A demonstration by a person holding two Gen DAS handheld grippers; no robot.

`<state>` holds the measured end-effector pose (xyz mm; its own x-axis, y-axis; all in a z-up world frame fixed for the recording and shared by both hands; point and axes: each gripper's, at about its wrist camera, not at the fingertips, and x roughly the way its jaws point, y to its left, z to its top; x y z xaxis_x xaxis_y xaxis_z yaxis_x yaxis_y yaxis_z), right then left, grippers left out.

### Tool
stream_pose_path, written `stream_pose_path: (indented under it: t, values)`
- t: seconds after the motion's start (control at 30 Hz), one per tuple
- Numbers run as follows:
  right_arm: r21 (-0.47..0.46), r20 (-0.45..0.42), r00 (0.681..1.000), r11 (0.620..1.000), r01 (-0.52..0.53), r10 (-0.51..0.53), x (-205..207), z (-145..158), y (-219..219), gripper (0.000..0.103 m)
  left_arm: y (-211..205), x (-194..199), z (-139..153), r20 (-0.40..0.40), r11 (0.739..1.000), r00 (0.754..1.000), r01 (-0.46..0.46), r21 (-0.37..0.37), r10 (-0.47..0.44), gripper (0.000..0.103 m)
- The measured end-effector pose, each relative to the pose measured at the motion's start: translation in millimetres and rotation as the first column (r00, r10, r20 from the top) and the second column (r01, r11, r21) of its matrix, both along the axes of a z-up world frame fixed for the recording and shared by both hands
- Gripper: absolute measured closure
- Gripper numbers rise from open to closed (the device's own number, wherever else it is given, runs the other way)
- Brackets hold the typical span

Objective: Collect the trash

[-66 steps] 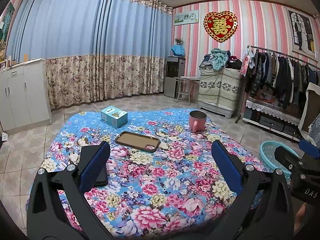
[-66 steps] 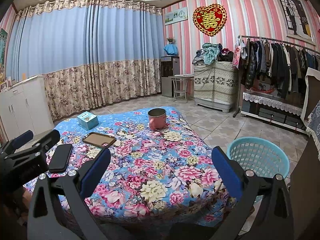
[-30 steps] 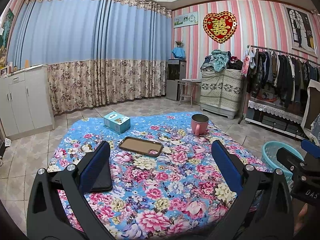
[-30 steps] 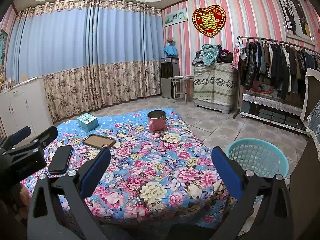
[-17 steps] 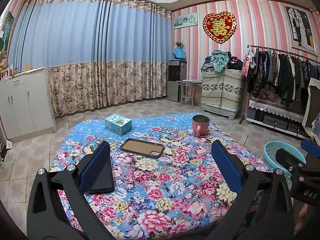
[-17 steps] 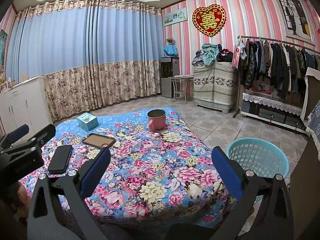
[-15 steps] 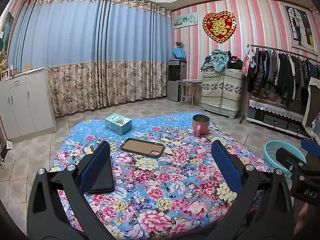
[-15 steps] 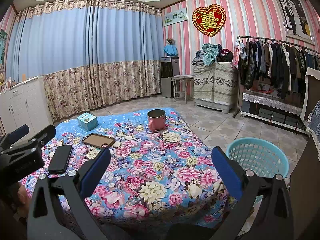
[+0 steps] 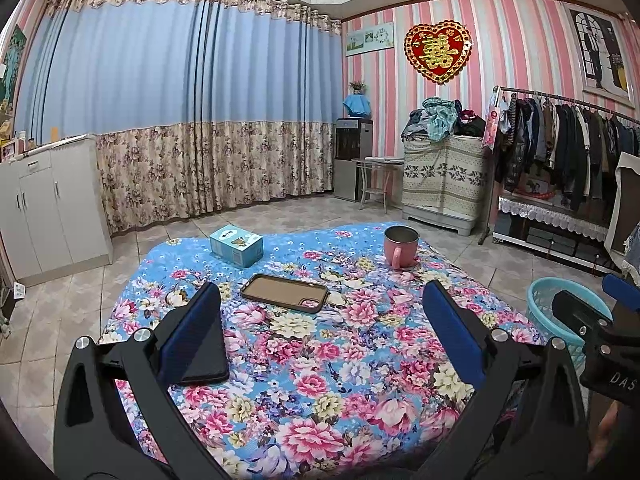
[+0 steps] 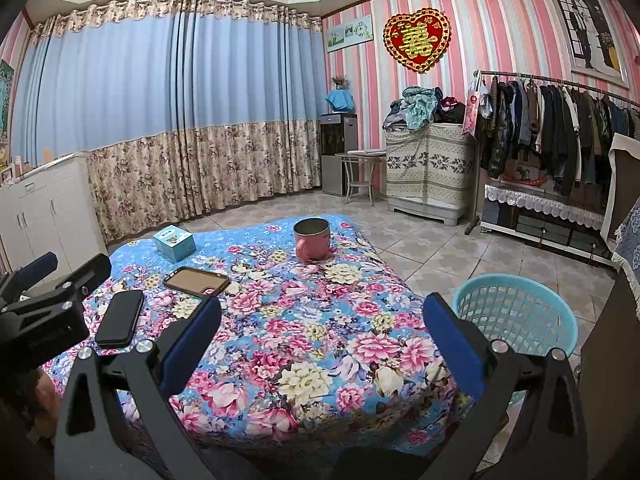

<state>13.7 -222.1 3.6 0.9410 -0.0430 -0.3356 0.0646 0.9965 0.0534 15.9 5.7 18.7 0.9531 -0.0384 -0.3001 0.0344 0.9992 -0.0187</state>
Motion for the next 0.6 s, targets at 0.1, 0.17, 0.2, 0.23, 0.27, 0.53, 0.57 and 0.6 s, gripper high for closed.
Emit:
stream_pose_path:
  t: [0.1, 0.17, 0.2, 0.23, 0.27, 0.53, 0.57, 0.6]
  values:
    - [0.0, -0.001, 1.0, 1.0, 0.0, 0.0, 0.1, 0.1, 0.1, 0.005, -0.7, -0.1, -0.4, 0.001, 1.0, 1.0, -0.001, 0.001, 0.001, 0.005]
    - [-0.001, -0.001, 1.0, 1.0, 0.0, 0.0, 0.0, 0.2, -0.1, 0.004, 0.8, 0.3, -0.9, 0.001, 1.0, 1.0, -0.002, 0.003, 0.002, 0.005]
    - [-0.001, -0.001, 1.0, 1.0, 0.0, 0.0, 0.1, 0.4, -0.2, 0.005, -0.1, 0.2, -1.3, 0.001, 1.0, 1.0, -0.002, 0.003, 0.002, 0.005]
    - [0.0, 0.0, 1.0, 1.0, 0.0, 0.0, 0.0, 0.3, 0.2, 0.005, -0.6, 0.2, -1.0, 0.001, 1.0, 1.0, -0.002, 0.004, 0.002, 0.005]
    - [0.0, 0.0, 1.0, 1.0, 0.0, 0.0, 0.0, 0.4, -0.1, 0.005, 1.3, 0.4, -1.5, 0.002, 1.0, 1.0, -0.002, 0.005, 0.002, 0.005]
    - [0.0, -0.001, 1.0, 1.0, 0.0, 0.0, 0.3, 0.5, 0.0, 0.005, 2.5, 0.6, -3.1, 0.002, 1.0, 1.0, -0.004, 0.005, 0.004, 0.005]
    - [0.0, -0.001, 1.0, 1.0, 0.001, -0.001, 0.3, 0.5, -0.1, 0.005, 3.1, 0.8, -3.3, 0.001, 1.0, 1.0, -0.002, 0.005, 0.002, 0.005]
    - [0.0, -0.001, 1.0, 1.0, 0.0, 0.0, 0.1, 0.6, 0.3, 0.005, 1.8, 0.6, -2.9, 0.001, 1.0, 1.0, -0.002, 0.007, 0.002, 0.005]
